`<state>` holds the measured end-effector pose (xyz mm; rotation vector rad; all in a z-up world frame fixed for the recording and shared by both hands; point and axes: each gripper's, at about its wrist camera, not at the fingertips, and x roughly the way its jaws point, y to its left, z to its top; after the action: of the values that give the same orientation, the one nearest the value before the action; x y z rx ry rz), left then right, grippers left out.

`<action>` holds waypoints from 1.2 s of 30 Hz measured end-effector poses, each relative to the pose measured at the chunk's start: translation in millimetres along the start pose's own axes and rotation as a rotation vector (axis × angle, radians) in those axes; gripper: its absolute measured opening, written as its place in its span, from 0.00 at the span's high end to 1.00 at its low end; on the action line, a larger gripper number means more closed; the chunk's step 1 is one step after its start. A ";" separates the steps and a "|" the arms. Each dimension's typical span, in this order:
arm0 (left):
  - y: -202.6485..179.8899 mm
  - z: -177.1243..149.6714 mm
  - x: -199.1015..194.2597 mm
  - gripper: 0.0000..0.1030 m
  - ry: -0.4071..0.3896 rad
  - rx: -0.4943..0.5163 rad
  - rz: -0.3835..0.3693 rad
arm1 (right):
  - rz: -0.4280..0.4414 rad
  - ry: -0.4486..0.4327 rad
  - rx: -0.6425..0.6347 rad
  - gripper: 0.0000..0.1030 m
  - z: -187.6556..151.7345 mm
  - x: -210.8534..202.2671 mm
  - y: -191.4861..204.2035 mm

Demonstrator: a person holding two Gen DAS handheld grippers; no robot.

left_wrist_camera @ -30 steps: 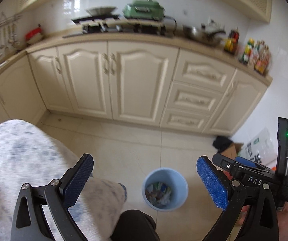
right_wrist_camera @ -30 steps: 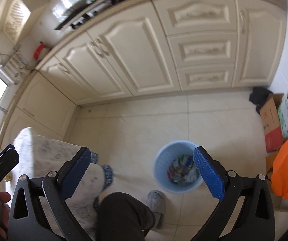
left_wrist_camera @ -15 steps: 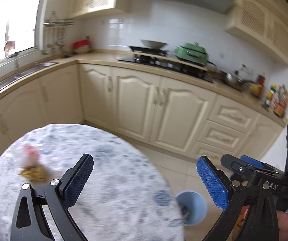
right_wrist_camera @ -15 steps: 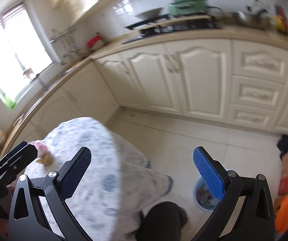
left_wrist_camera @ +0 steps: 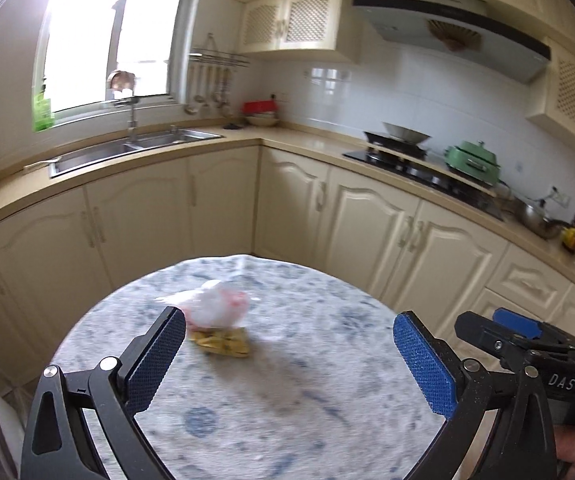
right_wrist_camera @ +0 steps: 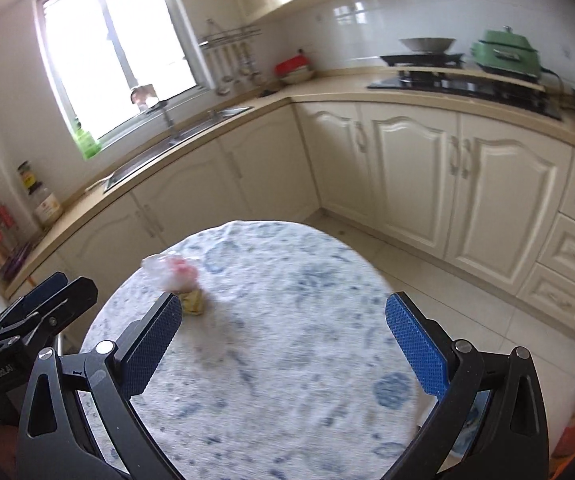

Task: Collect trash
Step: 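Move both open tools back to the plastic bag and yellow packet, then grasp the yellow packet with the right tool while the left tool grasps the clear plastic bag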

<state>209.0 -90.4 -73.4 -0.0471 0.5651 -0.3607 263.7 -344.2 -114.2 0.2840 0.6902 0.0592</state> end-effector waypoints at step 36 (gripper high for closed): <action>156.9 0.4 108.6 0.01 0.178 -0.188 0.196 | 0.157 0.358 -0.372 0.32 -42.3 258.7 136.2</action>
<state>344.7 18.8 -151.3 -0.1408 0.7725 -0.1198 441.7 -165.2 -267.7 -0.0347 0.9936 0.3910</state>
